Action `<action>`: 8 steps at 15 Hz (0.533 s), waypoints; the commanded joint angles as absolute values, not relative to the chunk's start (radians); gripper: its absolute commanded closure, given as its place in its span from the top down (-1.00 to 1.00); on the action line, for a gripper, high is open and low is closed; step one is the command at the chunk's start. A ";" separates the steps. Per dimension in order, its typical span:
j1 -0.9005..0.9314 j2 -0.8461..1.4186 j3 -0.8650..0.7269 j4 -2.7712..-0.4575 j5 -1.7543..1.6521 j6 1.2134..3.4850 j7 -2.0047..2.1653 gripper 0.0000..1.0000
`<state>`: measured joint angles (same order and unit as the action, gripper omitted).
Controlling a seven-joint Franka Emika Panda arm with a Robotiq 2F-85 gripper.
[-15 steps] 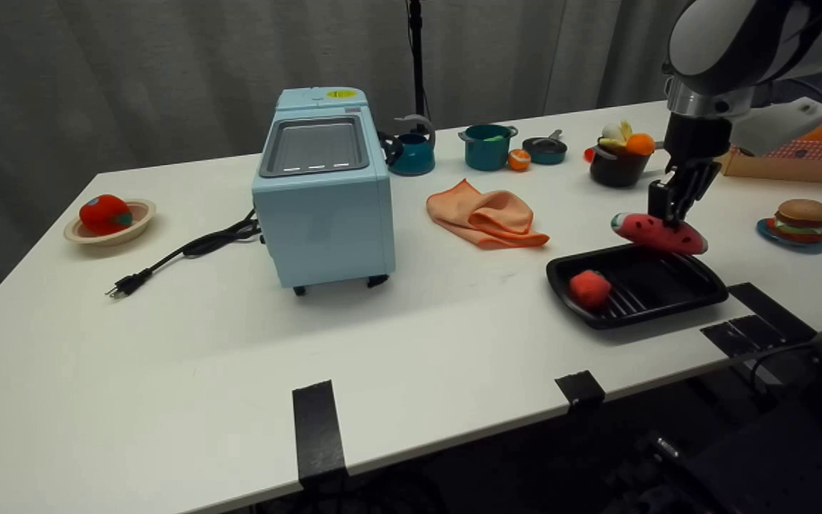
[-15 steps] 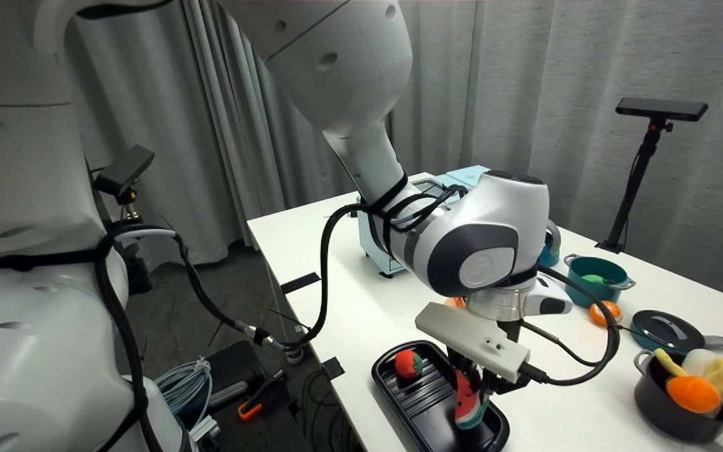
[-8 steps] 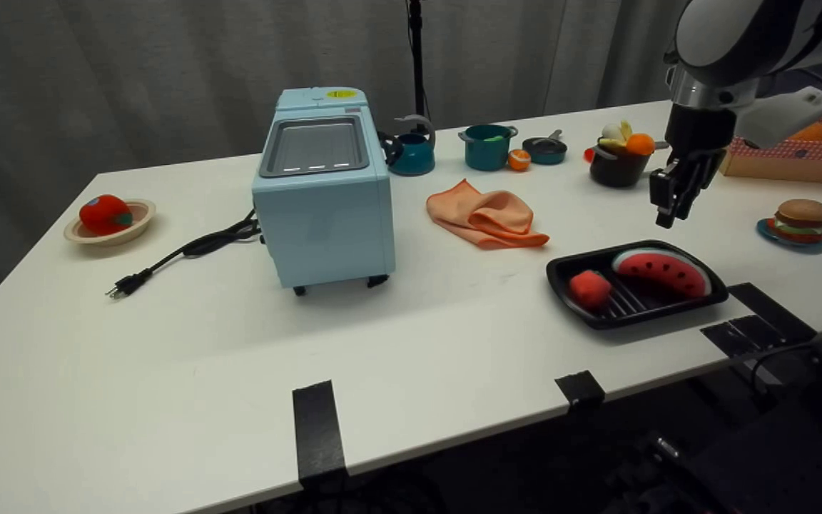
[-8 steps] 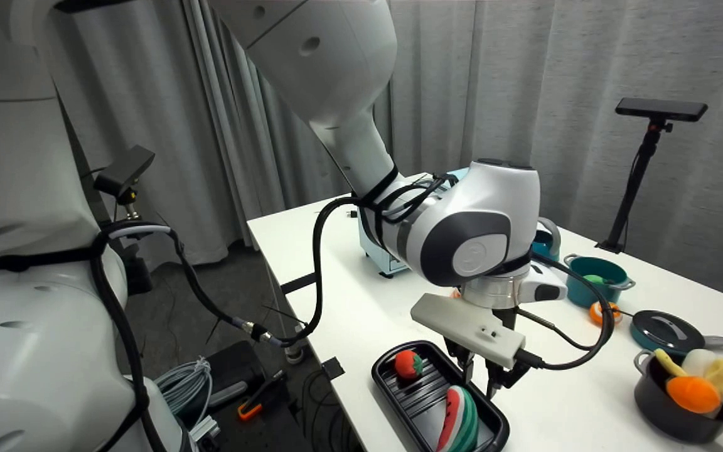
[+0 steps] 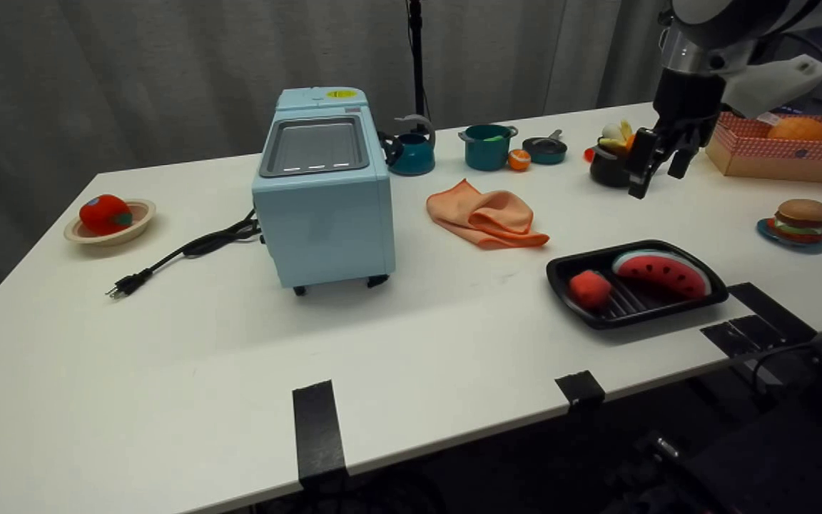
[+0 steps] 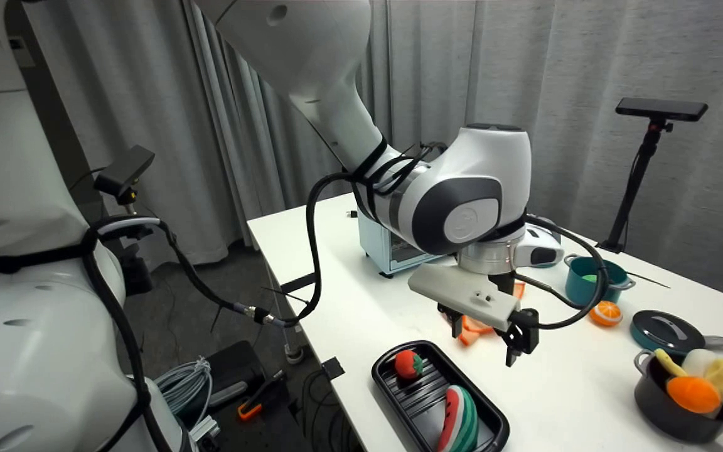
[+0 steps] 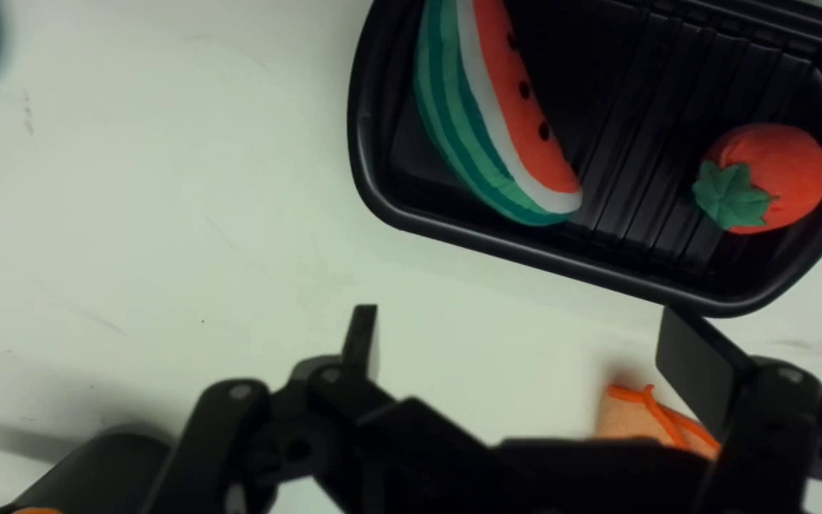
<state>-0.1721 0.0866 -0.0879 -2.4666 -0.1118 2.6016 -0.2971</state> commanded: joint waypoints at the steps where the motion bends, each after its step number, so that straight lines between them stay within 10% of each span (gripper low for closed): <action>1: -0.161 0.002 -0.094 -2.477 -0.053 2.574 -0.307 1.00; 8: -0.150 -0.104 -0.107 -2.462 0.033 2.551 -0.321 1.00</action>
<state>-0.1714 -0.0389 -0.0882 -2.4606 -0.0119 2.5932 -0.2982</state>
